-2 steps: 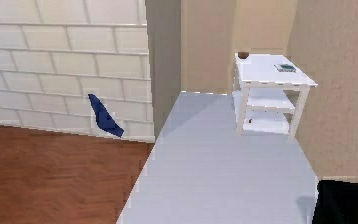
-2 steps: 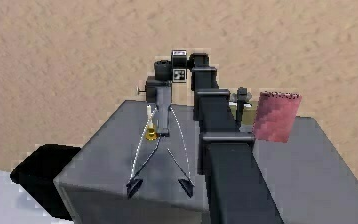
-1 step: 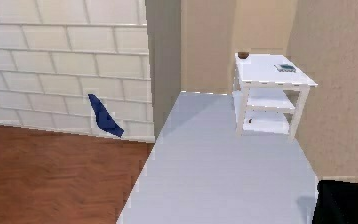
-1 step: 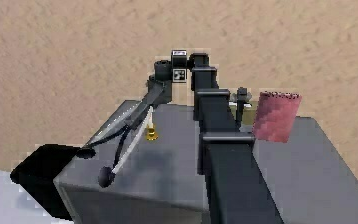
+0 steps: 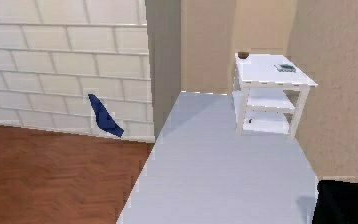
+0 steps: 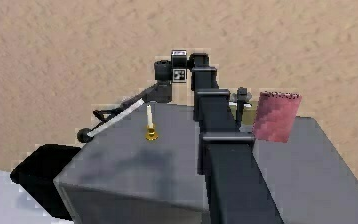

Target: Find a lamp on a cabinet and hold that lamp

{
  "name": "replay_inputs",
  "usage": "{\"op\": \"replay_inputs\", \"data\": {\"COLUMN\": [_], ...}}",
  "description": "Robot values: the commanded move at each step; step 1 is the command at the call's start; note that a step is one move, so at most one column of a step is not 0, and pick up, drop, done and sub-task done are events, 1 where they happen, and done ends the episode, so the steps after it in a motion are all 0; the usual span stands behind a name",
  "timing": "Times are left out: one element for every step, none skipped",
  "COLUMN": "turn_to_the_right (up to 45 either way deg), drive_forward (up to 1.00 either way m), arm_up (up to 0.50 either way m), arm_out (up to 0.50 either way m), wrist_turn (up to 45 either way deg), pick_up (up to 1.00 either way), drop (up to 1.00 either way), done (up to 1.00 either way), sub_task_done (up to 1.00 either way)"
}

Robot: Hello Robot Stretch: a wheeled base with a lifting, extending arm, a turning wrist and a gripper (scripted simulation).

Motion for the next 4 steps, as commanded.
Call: {"op": "replay_inputs", "data": {"turn_to_the_right": [0.0,0.0,0.0,0.0], "drive_forward": [0.0,0.0,0.0,0.0], "arm_up": [0.0,0.0,-0.18,0.0], "arm_out": [0.0,0.0,0.0,0.0], "wrist_turn": [45.0,21.0,0.0,0.0], "pick_up": [0.0,0.0,0.0,1.0], "drop": [0.0,0.0,0.0,0.0], "done": [0.0,0.0,0.0,0.0], "sub_task_done": [0.0,0.0,0.0,0.0]}}
